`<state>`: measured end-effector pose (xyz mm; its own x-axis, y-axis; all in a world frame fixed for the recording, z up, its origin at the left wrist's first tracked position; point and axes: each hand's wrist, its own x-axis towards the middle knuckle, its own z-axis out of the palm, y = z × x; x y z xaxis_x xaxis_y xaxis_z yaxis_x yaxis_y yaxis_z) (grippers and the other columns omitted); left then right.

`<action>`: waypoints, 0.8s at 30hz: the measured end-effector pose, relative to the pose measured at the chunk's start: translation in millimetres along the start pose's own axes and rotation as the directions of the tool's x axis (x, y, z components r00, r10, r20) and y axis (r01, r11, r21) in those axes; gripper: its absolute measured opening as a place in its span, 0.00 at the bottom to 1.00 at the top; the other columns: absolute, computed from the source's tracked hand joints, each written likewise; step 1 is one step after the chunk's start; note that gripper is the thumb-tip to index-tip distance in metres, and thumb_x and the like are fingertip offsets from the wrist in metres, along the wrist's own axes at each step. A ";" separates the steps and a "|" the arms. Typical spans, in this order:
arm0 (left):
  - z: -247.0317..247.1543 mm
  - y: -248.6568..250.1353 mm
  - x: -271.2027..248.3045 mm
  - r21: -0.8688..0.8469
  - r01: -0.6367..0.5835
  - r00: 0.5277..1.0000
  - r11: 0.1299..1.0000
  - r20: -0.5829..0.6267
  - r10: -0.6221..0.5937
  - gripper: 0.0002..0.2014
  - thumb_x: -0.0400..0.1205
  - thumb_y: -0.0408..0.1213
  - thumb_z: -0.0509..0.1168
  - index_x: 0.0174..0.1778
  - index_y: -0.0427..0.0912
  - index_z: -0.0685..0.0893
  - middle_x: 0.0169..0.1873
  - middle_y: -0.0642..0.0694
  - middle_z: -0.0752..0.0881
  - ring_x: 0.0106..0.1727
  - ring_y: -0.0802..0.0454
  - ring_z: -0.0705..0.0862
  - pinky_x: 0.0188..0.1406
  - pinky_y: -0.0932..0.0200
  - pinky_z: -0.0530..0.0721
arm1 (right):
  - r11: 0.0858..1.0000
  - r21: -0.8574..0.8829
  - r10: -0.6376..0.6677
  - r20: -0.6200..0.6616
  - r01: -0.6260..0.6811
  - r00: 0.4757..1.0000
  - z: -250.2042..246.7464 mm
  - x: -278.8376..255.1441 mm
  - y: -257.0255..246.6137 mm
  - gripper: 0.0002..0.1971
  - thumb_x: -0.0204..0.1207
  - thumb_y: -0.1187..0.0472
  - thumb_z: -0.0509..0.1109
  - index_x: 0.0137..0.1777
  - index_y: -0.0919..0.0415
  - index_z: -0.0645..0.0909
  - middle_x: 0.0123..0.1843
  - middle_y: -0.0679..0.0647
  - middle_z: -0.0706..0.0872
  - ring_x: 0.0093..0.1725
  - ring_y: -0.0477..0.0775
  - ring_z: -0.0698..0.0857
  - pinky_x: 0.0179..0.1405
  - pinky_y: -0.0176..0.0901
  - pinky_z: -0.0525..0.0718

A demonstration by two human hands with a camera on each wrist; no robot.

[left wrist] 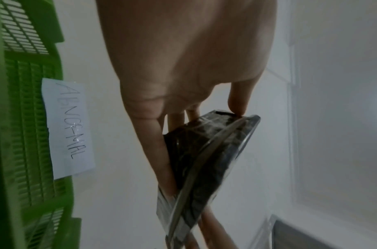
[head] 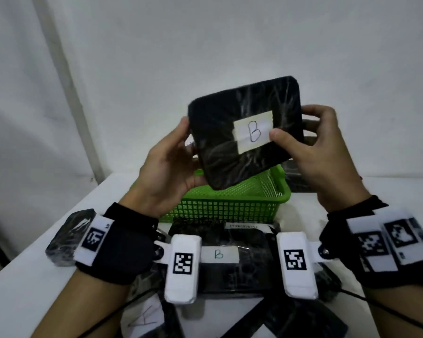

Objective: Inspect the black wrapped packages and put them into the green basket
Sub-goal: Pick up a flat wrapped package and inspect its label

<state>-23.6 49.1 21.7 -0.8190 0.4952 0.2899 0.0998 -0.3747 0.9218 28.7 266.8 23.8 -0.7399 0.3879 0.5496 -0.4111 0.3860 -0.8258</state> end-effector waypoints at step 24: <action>25.3 -7.8 3.2 0.343 -0.135 0.987 0.929 -0.030 0.155 0.13 0.87 0.50 0.61 0.61 0.48 0.82 0.53 0.52 0.89 0.53 0.45 0.92 0.57 0.43 0.89 | 0.976 -0.039 -0.186 0.361 0.214 0.914 7.0 -14.8 -7.3 0.47 0.69 0.53 0.69 0.87 0.34 0.52 0.80 0.40 0.76 0.79 0.42 0.76 0.74 0.56 0.81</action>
<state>-12.7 73.5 22.0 -0.8100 0.4077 0.4215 0.3977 -0.1461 0.9058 38.8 252.4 20.8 -0.7918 -0.0194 0.6104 -0.5390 0.4921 -0.6836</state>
